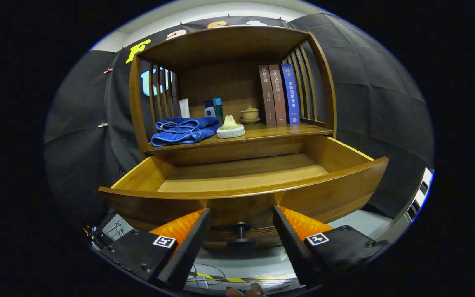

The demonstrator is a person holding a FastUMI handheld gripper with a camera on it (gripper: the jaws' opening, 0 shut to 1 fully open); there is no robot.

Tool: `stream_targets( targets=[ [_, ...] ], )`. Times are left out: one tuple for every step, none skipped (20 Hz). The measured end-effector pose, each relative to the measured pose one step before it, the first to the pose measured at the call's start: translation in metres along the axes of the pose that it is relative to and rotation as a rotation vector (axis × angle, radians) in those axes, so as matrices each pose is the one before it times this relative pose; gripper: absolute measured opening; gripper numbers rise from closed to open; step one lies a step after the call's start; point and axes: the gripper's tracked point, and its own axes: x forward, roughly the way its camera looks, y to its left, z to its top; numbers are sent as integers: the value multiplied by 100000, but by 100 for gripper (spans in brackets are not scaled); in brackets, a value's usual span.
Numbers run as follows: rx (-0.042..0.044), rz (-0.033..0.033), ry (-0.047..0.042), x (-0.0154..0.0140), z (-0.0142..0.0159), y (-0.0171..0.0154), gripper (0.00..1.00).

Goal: Pull open the drawer, take out the items inside it, and place them on the countertop above the cabinet.

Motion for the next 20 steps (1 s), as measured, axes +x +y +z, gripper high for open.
stream_targets(
  targets=[
    [28,-142,248,841,329,62,99],
    [286,-130,-397,780,508,73,99],
    [182,-192,-1407,922,774,159,99],
    [-534,-302,358,1119,321,-8,99],
    [-6,-41,177,926,192,132,98],
    [195,20,28,1139,150,19,99],
    [-77,166,-103,1012,301,-36,99],
    [6,222,-195,1008,308,19,99],
    [-257,130,-265,924,258,19,99],
    [-301,-11,-400,925,285,21,99],
    [-101,-1,-249,869,208,-76,99],
    [214,-52,-179,804,350,39,99],
    [166,-75,-94,818,199,25,99],
    [139,-50,-200,749,239,45,99],
    [76,2,-7,735,193,23,99],
    [-20,39,112,731,134,39,99],
    [60,80,51,610,206,51,99],
    [51,51,196,534,176,-1,99],
    [110,-183,571,360,-22,-44,99],
    [-247,-217,-403,12,87,19,99]
  ],
)
